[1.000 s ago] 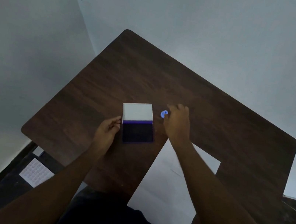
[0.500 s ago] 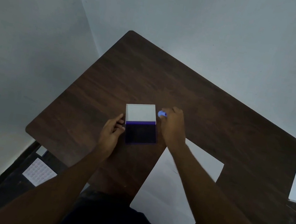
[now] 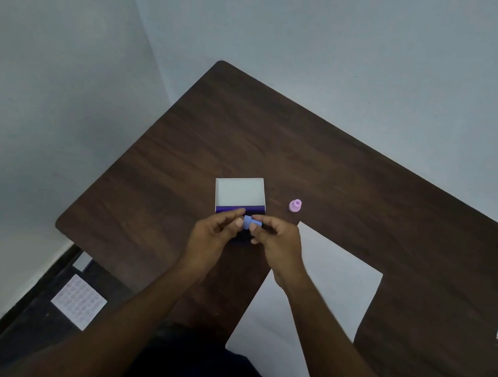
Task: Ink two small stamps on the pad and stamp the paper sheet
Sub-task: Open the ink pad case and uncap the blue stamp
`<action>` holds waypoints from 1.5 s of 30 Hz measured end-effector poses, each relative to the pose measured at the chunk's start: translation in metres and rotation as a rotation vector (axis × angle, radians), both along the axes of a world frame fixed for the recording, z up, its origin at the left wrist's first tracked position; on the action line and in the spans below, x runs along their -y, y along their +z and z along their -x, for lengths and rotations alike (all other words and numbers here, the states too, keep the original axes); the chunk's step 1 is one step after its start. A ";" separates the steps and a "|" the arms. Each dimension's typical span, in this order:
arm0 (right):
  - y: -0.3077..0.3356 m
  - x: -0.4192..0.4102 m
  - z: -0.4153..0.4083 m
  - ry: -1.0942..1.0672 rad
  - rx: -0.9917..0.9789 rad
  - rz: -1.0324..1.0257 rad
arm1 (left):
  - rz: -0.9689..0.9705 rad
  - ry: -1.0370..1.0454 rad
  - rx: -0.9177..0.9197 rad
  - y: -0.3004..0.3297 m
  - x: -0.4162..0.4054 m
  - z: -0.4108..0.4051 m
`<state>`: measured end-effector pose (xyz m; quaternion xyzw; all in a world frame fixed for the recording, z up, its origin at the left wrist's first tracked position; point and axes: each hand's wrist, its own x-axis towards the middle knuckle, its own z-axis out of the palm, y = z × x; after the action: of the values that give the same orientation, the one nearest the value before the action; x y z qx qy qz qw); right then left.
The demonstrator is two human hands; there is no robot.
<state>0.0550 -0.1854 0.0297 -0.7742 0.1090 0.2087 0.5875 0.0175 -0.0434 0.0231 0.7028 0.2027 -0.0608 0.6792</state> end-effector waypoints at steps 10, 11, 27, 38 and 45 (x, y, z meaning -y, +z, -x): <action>0.000 0.003 0.000 0.031 -0.001 -0.042 | -0.055 -0.015 -0.022 0.001 0.003 -0.005; 0.000 0.003 0.000 0.027 0.001 -0.044 | -0.047 -0.007 -0.029 0.001 0.003 -0.005; -0.001 -0.002 0.005 -0.011 0.009 -0.062 | 0.022 0.080 -0.051 0.003 0.001 -0.002; -0.008 0.008 0.005 -0.140 -0.179 -0.262 | 0.024 0.138 -0.094 -0.013 -0.031 0.013; -0.005 0.003 0.009 -0.169 -0.232 -0.341 | -0.131 0.202 -0.151 -0.028 -0.049 0.020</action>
<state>0.0456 -0.1883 0.0249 -0.6227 0.2036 0.2620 0.7086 -0.0027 0.0058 -0.0050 0.7152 0.3264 -0.0314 0.6173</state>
